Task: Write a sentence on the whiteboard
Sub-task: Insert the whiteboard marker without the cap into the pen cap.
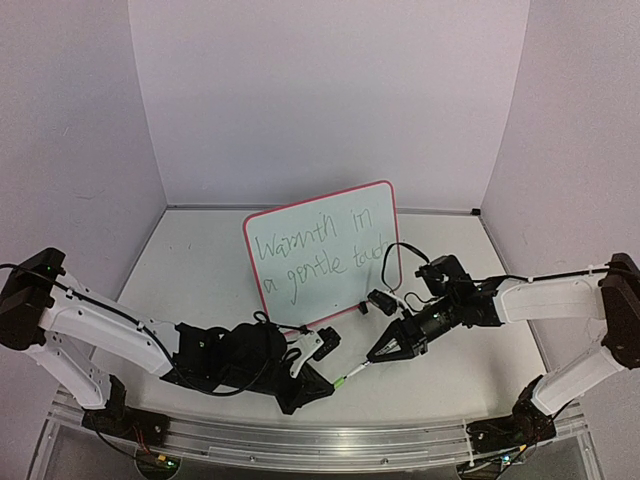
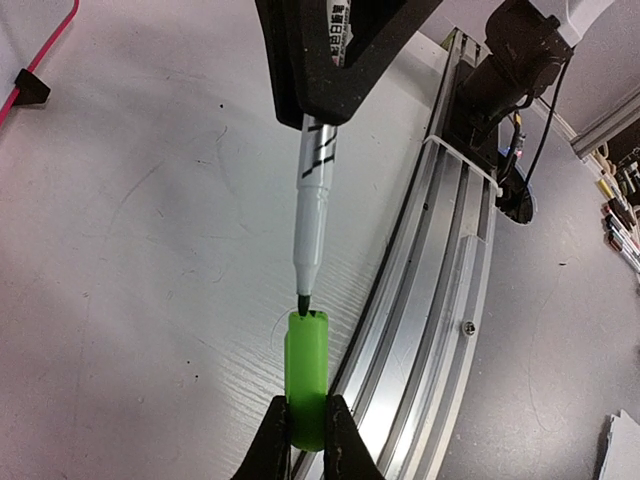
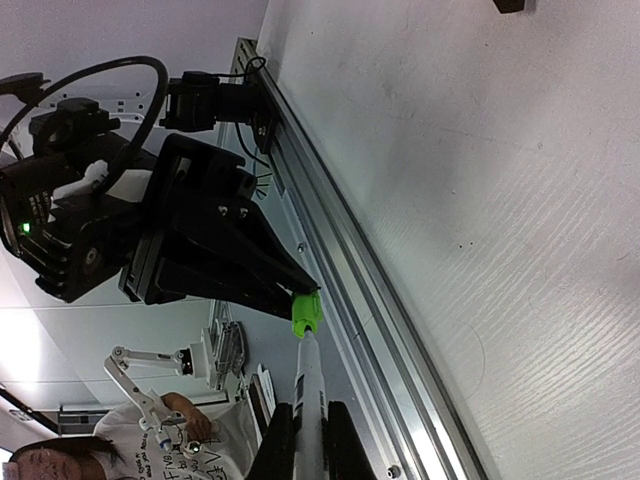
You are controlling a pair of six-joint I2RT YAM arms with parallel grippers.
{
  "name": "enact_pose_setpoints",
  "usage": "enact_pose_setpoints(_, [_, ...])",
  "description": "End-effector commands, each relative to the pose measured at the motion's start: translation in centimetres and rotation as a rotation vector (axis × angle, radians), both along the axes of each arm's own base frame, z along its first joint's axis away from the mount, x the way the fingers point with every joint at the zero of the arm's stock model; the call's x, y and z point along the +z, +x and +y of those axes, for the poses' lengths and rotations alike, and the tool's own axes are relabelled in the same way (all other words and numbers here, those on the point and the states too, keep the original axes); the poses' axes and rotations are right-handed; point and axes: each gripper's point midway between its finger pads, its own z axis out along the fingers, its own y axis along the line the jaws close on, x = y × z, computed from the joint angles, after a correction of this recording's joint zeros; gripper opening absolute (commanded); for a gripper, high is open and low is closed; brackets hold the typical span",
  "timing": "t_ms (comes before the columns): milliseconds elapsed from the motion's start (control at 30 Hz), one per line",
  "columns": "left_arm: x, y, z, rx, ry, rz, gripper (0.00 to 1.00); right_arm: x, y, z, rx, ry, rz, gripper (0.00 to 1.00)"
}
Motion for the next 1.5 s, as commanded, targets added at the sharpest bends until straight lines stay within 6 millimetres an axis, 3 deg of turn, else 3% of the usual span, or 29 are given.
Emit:
enact_pose_setpoints(0, [2.2,0.1,-1.7,-0.012,-0.065,-0.025,0.00,1.2,0.6,1.0,0.016,0.040,-0.049,0.00])
enact_pose_setpoints(600, [2.7,0.2,-2.3,-0.014,-0.081,-0.038,0.00,1.2,-0.4,2.0,0.058,0.046,-0.032,0.00])
enact_pose_setpoints(1200, [6.2,0.5,-3.9,-0.022,-0.199,-0.079,0.00,1.9,-2.5,3.7,0.158,0.092,-0.036,0.00])
enact_pose_setpoints(1467, [9.0,0.8,-4.9,-0.040,-0.262,-0.136,0.00,2.4,-3.5,4.0,0.202,0.112,-0.015,0.00])
